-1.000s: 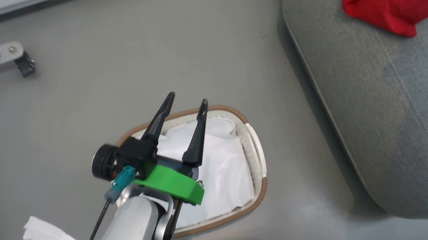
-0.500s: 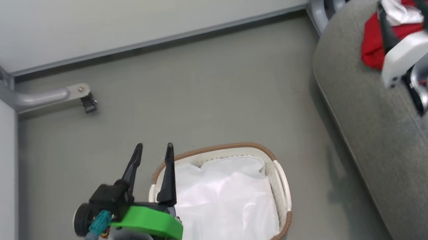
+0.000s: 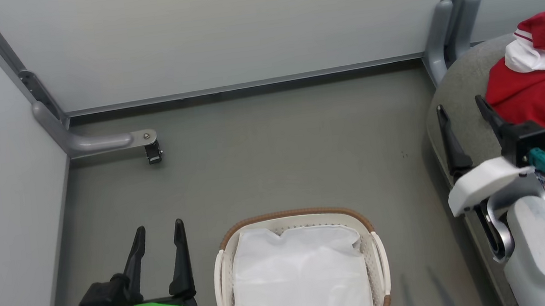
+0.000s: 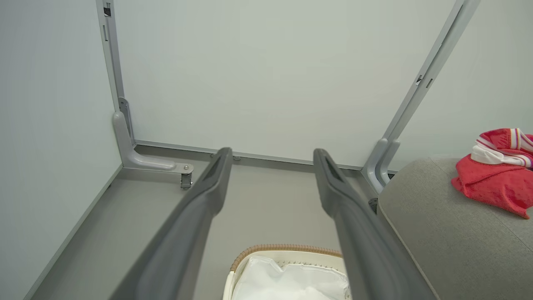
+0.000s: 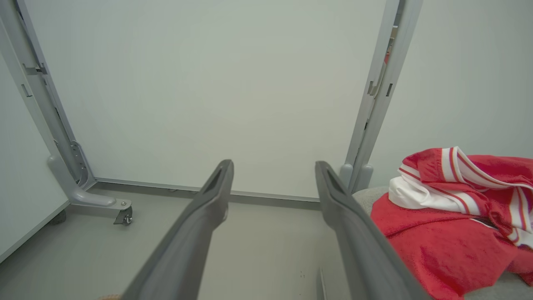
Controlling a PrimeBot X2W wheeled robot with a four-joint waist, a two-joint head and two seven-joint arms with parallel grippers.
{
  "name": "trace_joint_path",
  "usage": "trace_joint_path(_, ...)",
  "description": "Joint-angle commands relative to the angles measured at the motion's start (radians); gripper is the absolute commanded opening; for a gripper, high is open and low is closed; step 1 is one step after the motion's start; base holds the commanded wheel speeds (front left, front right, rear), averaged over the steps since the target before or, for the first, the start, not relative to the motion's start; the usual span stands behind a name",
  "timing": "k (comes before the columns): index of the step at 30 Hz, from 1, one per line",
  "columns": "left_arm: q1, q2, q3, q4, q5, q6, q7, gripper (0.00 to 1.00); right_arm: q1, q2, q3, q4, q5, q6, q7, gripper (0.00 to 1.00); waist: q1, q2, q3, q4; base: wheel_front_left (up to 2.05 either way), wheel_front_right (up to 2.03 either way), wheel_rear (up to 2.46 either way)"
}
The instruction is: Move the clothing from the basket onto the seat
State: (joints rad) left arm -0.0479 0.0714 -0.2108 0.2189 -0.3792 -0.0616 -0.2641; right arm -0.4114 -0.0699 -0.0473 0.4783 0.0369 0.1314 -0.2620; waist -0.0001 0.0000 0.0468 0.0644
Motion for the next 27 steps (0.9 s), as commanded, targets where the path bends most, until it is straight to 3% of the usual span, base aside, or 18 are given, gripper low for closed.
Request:
trace_joint_path(1, 0.022, -0.005, 0.011, -0.005, 0.006, 0.0, 0.0, 1.0, 0.045, 0.003, -0.001, -0.029, -0.002, -0.001, -0.004, 1.0, 0.0001, 0.0, -0.008, 0.005, 0.0, 0.0, 0.0)
trace_joint_path(5, 0.056, -0.007, 0.042, -0.007, 0.028, 0.011, 0.0, 1.0, 0.146, 0.015, -0.001, -0.12, 0.003, -0.001, -0.004, 1.0, 0.0001, 0.0, -0.02, 0.003, 0.0, 0.0, 0.0)
trace_joint_path(10, 0.094, -0.009, 0.066, -0.003, 0.049, 0.003, 0.0, 1.0, 0.253, 0.016, 0.03, -0.19, 0.094, -0.001, -0.004, 1.0, 0.0001, 0.0, -0.031, -0.005, 0.0, 0.0, 0.0)
trace_joint_path(18, 0.134, -0.013, 0.098, -0.001, 0.058, 0.012, 0.0, 1.0, 0.352, 0.017, 0.06, -0.224, 0.114, -0.001, -0.004, 1.0, 0.0001, 0.0, -0.04, -0.017, 0.0, 0.0, 0.0)
trace_joint_path(27, 0.148, -0.018, 0.107, 0.002, 0.065, 0.016, 0.0, 1.0, 0.364, 0.018, 0.069, -0.221, 0.12, -0.001, -0.004, 1.0, 0.0001, 0.0, -0.043, -0.027, 0.0, 0.0, 0.0)
